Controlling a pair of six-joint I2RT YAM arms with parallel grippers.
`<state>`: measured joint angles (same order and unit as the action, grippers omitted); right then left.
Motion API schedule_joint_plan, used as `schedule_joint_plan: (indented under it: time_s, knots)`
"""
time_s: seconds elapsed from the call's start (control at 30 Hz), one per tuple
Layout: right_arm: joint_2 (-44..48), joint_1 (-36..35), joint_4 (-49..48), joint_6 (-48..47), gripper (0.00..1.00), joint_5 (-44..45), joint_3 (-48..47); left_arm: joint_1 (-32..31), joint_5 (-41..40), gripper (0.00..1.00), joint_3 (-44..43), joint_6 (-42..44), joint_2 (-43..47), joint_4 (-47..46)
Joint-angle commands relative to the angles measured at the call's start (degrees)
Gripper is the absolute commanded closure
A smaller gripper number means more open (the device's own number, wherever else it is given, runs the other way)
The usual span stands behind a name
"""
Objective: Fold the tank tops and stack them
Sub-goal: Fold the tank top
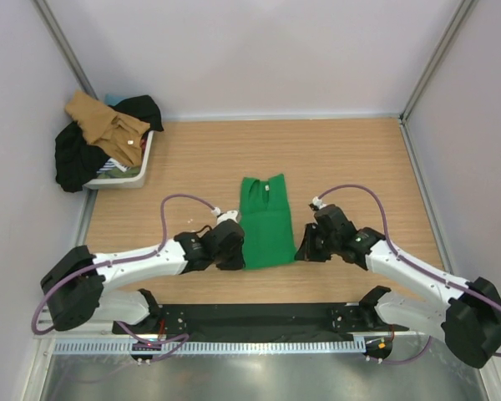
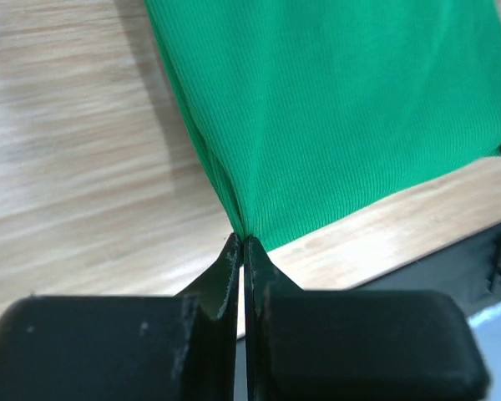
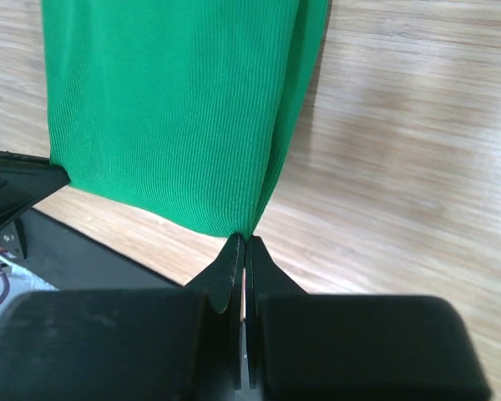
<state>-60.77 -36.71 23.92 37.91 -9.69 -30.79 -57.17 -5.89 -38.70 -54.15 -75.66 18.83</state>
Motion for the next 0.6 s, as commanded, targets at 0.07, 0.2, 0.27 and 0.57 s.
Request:
schedule_joint_plan:
  time_s: [0.07, 0.2, 0.27, 0.57]
  knots:
    - [6.0, -0.4, 7.5, 1.1, 0.99, 1.7, -3.7, -0.8, 1.8, 1.0, -3.0, -2.4, 5.8, 6.7]
    - [6.4, -0.4, 10.6, 0.0, 0.99, 3.7, -8.0, -0.6, 1.5, 1.0, -6.0, -2.3, 6.7, 9.4]
    - [5.6, -0.4, 12.2, -1.3, 0.99, 4.9, -11.4, 0.2, 1.2, 1.0, -8.7, -1.5, 6.1, 11.2]
    - [-6.1, 0.0, 14.9, -7.1, 0.99, 13.3, -24.9, 7.9, 5.1, 1.0, -18.3, 4.3, 1.6, 14.9]
